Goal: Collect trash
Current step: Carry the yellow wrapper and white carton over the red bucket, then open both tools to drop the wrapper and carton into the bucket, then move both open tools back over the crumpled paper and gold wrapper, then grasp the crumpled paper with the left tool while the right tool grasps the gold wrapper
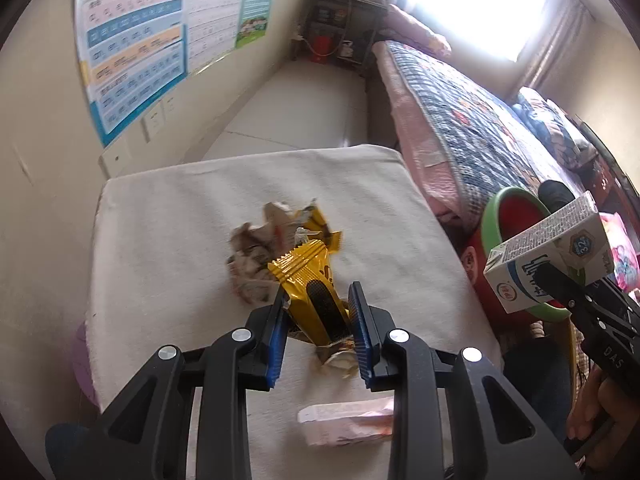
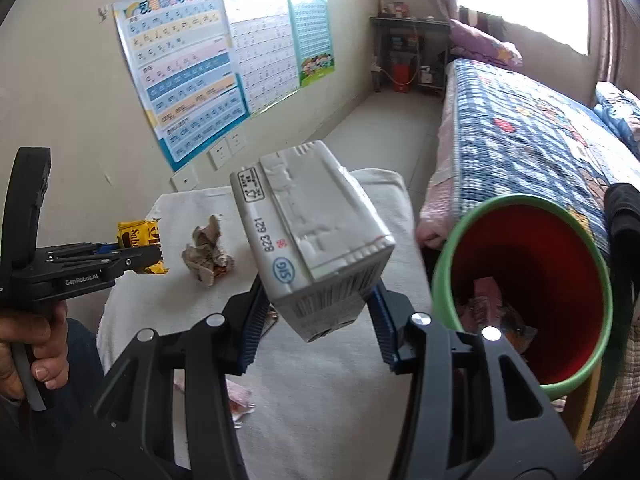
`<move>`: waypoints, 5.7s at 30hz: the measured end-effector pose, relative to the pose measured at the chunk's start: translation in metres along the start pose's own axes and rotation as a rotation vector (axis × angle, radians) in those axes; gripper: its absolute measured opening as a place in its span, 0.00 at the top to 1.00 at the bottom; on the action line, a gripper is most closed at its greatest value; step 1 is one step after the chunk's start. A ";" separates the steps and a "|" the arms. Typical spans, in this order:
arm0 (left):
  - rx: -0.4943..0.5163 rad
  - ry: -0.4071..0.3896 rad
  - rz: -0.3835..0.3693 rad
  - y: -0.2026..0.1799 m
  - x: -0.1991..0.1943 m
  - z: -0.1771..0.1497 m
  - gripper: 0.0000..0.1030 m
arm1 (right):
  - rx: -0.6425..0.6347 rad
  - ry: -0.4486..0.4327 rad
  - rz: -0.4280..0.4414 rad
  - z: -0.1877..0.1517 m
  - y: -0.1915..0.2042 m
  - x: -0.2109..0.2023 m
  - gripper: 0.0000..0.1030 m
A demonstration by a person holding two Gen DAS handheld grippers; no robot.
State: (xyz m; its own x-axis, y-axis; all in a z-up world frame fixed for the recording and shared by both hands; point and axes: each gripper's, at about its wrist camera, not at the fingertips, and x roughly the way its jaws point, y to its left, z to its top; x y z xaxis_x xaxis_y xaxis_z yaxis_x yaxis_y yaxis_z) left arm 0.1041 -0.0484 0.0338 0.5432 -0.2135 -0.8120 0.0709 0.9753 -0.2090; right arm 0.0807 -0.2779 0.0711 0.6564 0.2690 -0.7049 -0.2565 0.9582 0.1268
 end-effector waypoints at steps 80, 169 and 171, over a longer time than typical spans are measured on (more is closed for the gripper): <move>0.235 -0.008 -0.317 -0.240 0.050 0.056 0.08 | 0.292 -0.053 -0.260 -0.021 -0.201 -0.052 0.05; -0.198 0.105 -0.025 0.110 0.078 0.004 0.79 | -0.230 0.283 0.001 0.016 0.092 0.215 0.87; -0.194 0.098 -0.031 0.106 0.075 0.006 0.79 | -0.224 0.267 0.003 0.018 0.091 0.204 0.87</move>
State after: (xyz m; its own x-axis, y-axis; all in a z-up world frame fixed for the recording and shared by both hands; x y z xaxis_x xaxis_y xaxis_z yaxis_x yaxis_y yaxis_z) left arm 0.1572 0.0392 -0.0464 0.4589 -0.2571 -0.8504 -0.0810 0.9411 -0.3282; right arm 0.2041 -0.1336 -0.0485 0.4541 0.2083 -0.8663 -0.4267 0.9044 -0.0062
